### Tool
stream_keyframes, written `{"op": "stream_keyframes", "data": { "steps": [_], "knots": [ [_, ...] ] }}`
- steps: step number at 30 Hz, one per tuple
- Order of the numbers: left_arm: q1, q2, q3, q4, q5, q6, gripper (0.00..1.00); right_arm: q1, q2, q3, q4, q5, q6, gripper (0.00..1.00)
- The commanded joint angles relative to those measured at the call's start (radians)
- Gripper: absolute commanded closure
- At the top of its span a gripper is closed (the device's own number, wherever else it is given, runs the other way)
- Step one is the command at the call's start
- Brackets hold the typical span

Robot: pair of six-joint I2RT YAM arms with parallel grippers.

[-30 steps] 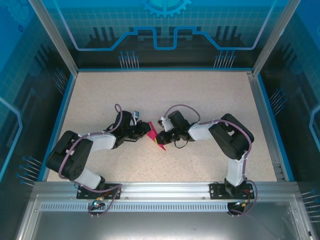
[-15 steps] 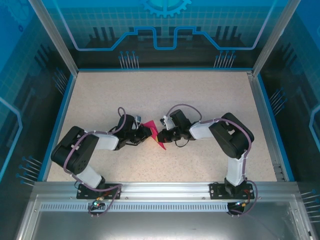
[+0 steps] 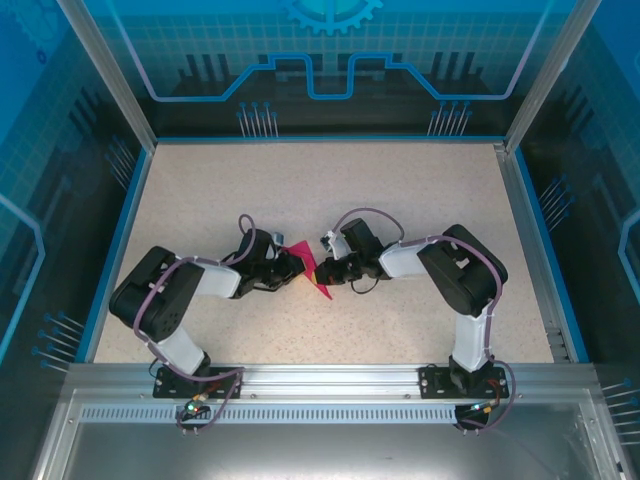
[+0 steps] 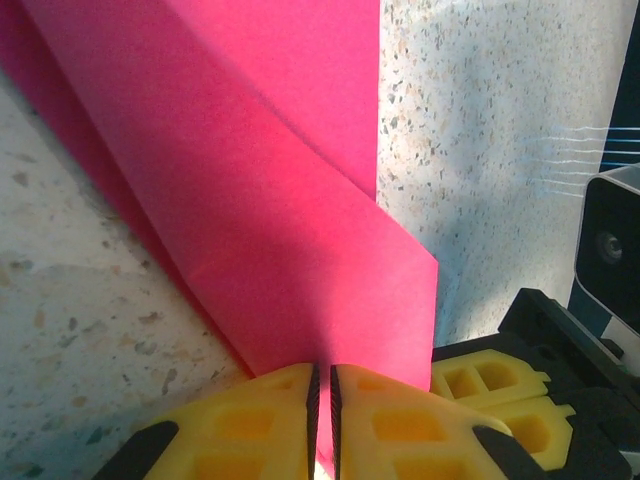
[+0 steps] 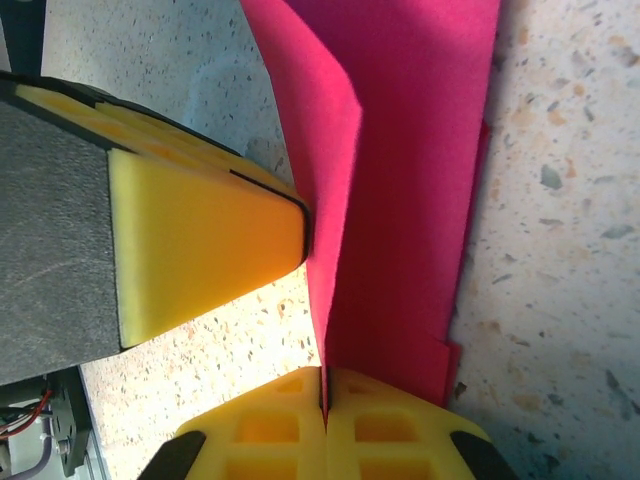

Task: Fold a paper plane with a square sheet of paper (pick it up from the middle)
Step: Fold the wing for the fifth time at the center of the table.

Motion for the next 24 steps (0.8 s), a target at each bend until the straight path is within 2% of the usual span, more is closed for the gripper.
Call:
{"op": "stream_keyframes", "data": {
  "steps": [1, 6, 12, 18, 24],
  "knots": [
    [-0.005, 0.021, 0.033, -0.032, -0.006, 0.017, 0.84, -0.01, 0.04, 0.009, -0.05, -0.01, -0.013, 0.99],
    [-0.005, 0.025, 0.05, -0.103, -0.02, 0.024, 0.85, -0.01, 0.032, 0.017, -0.07, -0.015, -0.019, 0.96],
    [-0.007, 0.024, 0.066, -0.195, -0.042, 0.025, 0.86, -0.014, 0.003, 0.042, -0.107, -0.027, -0.026, 0.87],
    [-0.006, 0.039, 0.074, -0.224, -0.05, 0.017, 0.86, -0.018, -0.04, 0.046, -0.156, -0.032, -0.034, 0.79],
    [-0.007, 0.053, 0.085, -0.232, -0.044, 0.012, 0.86, -0.018, -0.084, 0.019, -0.198, -0.034, -0.041, 0.77]
  ]
}}
